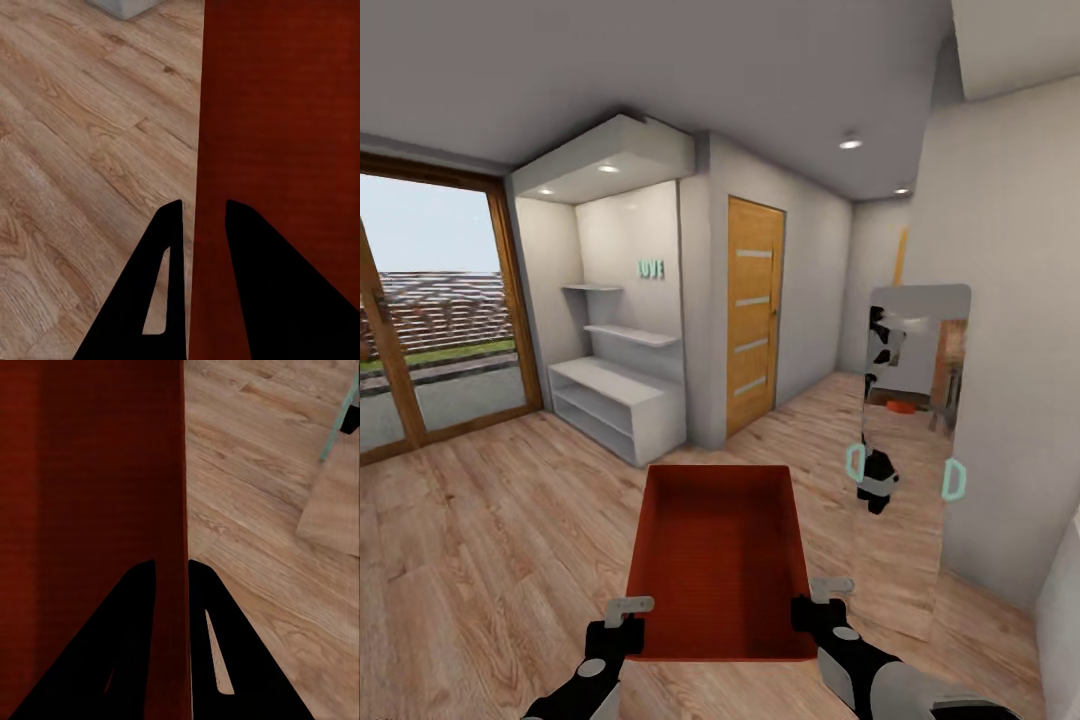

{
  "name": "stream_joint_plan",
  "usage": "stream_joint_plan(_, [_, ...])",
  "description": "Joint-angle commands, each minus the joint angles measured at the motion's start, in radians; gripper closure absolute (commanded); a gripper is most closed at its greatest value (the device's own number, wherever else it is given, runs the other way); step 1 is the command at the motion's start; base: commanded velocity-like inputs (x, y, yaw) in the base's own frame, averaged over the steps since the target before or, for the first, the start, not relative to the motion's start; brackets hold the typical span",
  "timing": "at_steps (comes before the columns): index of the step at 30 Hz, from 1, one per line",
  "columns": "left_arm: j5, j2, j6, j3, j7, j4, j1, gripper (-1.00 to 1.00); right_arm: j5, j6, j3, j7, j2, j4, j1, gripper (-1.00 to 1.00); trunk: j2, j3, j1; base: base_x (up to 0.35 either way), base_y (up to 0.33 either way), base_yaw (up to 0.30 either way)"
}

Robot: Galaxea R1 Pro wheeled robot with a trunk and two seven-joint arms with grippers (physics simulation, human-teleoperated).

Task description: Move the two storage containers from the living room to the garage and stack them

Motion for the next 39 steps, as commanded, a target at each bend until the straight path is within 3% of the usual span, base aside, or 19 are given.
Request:
stream_joint_plan(1, [-0.005,-0.001,-0.047,0.012,0.010,-0.003,-0.002,1.00,-0.022,-0.006,-0.022,-0.007,0.000,0.004,0.000,1.00,-0.001,-0.002,0.001,0.322,0.000,0.273])
stream_joint_plan(17, [-0.005,-0.001,-0.047,0.012,0.010,-0.003,-0.002,1.00,-0.022,-0.005,-0.023,-0.007,-0.002,0.004,0.000,1.00,-0.001,-0.002,0.001,0.322,0.000,0.290])
stream_joint_plan(39, [-0.005,-0.001,-0.047,0.013,0.010,-0.003,-0.002,1.00,-0.023,-0.005,-0.024,-0.007,-0.002,0.004,0.000,1.00,-0.001,-0.002,0.001,0.322,0.000,0.017])
